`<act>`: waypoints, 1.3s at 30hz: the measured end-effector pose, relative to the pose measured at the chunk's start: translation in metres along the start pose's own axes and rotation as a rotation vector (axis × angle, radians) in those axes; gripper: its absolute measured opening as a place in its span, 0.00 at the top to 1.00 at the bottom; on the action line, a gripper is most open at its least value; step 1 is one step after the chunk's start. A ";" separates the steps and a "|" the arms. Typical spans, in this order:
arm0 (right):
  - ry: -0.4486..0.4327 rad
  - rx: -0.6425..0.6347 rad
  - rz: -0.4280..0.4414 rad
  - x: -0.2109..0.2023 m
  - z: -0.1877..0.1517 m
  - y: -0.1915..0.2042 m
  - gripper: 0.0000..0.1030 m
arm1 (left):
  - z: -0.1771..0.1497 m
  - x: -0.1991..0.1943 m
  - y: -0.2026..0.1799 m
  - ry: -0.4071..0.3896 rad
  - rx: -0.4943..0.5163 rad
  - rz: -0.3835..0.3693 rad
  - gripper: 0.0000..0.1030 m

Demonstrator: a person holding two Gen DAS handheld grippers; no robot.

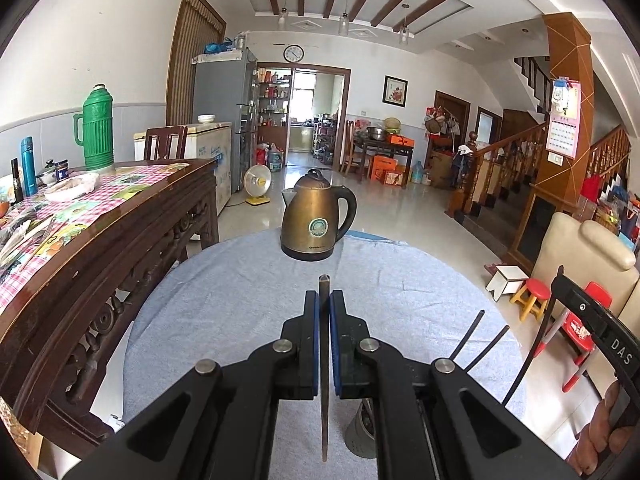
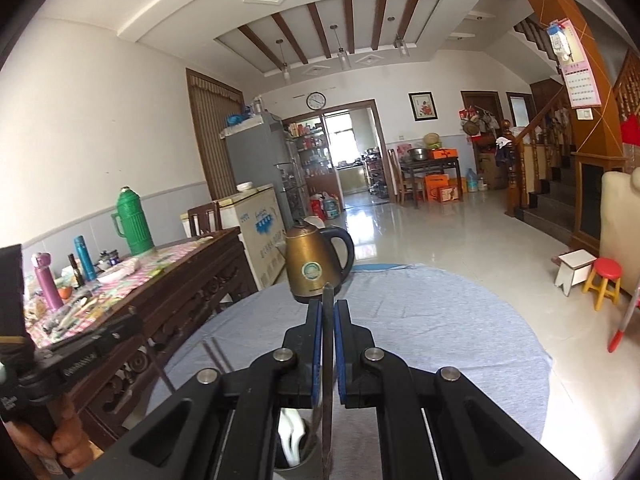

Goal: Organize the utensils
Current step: 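Lower the held chopsticks into the holder cup with both grippers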

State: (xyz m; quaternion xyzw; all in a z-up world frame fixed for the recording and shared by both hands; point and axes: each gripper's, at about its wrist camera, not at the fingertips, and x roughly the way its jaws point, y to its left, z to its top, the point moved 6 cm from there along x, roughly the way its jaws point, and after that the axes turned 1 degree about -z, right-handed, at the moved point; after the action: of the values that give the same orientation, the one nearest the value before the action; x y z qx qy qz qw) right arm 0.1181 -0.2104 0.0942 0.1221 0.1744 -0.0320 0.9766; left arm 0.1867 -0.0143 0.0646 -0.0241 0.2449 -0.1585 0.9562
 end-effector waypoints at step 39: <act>-0.261 0.122 0.041 -0.006 0.006 0.008 0.93 | 0.014 -0.013 -0.026 -0.142 -0.076 -0.157 0.95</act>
State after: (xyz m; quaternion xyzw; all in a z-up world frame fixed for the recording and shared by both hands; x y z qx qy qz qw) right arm 0.1152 -0.2043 0.1036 0.1798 0.0410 -0.0384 0.9821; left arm 0.1750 -0.0350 0.0857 -0.0905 0.1797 -0.2214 0.9542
